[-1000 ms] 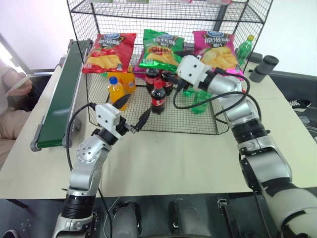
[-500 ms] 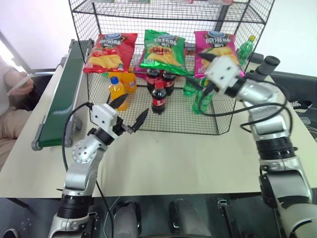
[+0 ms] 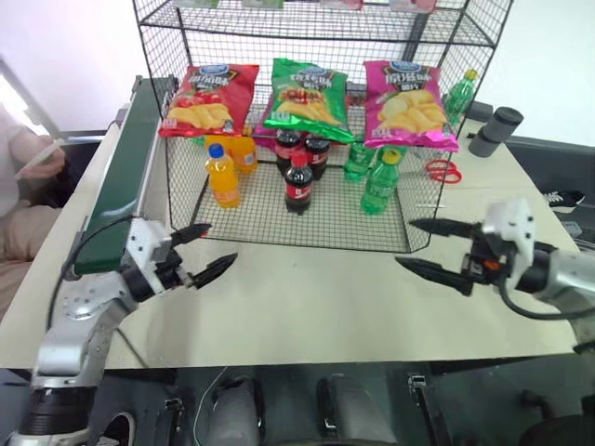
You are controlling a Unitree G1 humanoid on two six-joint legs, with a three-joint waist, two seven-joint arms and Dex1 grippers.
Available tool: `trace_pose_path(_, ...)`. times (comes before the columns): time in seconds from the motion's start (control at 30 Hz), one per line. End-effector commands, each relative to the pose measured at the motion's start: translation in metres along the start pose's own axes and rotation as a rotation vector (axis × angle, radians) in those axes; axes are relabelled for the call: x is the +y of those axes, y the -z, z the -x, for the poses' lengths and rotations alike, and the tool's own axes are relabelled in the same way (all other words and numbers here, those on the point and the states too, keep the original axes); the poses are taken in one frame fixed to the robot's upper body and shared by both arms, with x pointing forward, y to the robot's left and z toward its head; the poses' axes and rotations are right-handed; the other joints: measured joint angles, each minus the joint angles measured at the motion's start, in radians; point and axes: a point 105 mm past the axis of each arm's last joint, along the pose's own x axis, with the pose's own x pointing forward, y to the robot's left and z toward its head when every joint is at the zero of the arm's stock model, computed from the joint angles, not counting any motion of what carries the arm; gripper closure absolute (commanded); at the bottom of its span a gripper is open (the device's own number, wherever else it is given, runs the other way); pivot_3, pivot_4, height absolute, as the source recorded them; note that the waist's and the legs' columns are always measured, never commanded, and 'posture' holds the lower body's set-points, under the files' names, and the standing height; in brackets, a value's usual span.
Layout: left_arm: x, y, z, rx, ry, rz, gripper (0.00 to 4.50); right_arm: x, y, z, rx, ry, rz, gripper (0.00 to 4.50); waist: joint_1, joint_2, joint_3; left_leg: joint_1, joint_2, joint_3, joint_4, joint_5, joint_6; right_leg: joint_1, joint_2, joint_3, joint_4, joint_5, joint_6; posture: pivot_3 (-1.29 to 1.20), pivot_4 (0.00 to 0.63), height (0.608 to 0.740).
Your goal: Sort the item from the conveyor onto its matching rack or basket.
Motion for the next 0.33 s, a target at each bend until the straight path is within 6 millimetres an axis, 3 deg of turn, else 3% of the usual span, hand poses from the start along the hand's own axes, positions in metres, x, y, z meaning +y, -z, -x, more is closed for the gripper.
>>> trace_pose_path(0.03, 0.012, -0.016, 0.015, -0.03, -0.035, -0.053, 0.0, -0.003, 0.003, 0.019, 0.015, 0.035, 0.015, 1.02, 0.001, 0.0, 0.0, 0.0, 0.0, 0.0, 0.0, 0.0, 0.0, 0.0, 0.0, 0.0, 0.0, 0.0, 0.0, 0.0, 0.15, 0.74)
trace_pose_path(0.23, 0.031, 0.006, 0.028, 0.114, -0.096, -0.146, 0.0, -0.008, 0.031, 0.028, 0.058, 0.129, -0.043, 1.02, -0.001, 0.0, 0.0, 0.0, -0.001, 0.0, 0.0, 0.0, 0.0, 0.0, 0.0, 0.0, 0.0, 0.0, 0.0, 0.0, 0.15, 0.74)
trace_pose_path(0.33, 0.036, 0.013, 0.03, 0.158, -0.096, -0.162, 0.0, -0.009, 0.032, 0.021, 0.048, 0.142, -0.022, 1.02, -0.001, 0.0, 0.0, 0.0, -0.001, 0.0, -0.001, 0.0, 0.0, -0.001, 0.0, 0.0, 0.0, 0.0, 0.0, 0.0, 0.15, 0.74)
